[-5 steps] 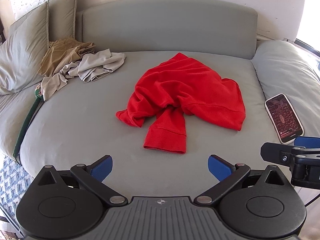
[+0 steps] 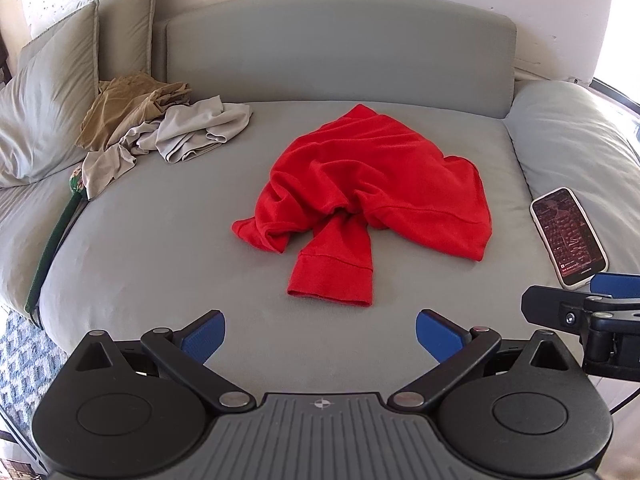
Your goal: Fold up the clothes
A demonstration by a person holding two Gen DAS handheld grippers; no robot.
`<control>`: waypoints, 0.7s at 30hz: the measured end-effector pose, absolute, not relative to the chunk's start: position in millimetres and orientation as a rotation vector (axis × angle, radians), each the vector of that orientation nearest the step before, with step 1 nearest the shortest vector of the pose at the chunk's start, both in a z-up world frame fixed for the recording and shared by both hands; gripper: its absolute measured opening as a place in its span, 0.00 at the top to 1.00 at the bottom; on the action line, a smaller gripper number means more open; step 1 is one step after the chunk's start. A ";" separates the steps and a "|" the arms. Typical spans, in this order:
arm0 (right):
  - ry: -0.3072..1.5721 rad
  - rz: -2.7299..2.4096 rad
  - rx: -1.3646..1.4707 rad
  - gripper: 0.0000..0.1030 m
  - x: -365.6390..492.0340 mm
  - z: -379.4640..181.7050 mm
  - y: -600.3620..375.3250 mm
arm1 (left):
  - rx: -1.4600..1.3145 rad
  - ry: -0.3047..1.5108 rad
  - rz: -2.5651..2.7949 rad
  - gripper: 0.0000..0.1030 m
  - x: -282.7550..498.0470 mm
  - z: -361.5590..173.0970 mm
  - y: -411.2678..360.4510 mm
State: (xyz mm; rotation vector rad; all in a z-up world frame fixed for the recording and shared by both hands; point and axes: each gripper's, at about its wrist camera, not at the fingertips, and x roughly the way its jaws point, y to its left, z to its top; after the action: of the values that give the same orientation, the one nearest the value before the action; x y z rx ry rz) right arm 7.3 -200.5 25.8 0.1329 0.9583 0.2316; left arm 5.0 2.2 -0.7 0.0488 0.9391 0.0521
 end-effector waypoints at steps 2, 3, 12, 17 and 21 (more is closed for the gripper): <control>0.962 0.229 0.129 0.17 6.5 25.2 -200.1 | 0.049 0.941 0.053 0.01 5.4 -0.5 1.6; 0.964 0.228 0.128 0.17 6.4 24.8 -200.0 | 0.049 0.941 0.052 0.01 5.2 -0.5 1.7; 0.963 0.224 0.133 0.17 5.5 24.2 -201.5 | 0.049 0.942 0.053 0.01 4.2 -1.3 2.2; 0.960 0.224 0.133 0.16 4.3 23.2 -200.6 | 0.049 0.941 0.054 0.01 3.8 -1.7 2.9; 0.960 0.225 0.137 0.16 4.9 23.6 -202.5 | 0.049 0.942 0.054 0.01 3.8 -2.4 3.5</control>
State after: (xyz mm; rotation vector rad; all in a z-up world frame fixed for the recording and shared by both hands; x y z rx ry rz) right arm 4.9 -202.5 23.6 0.1367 0.9598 0.2247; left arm 3.8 3.5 -2.4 0.0492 0.9424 0.0541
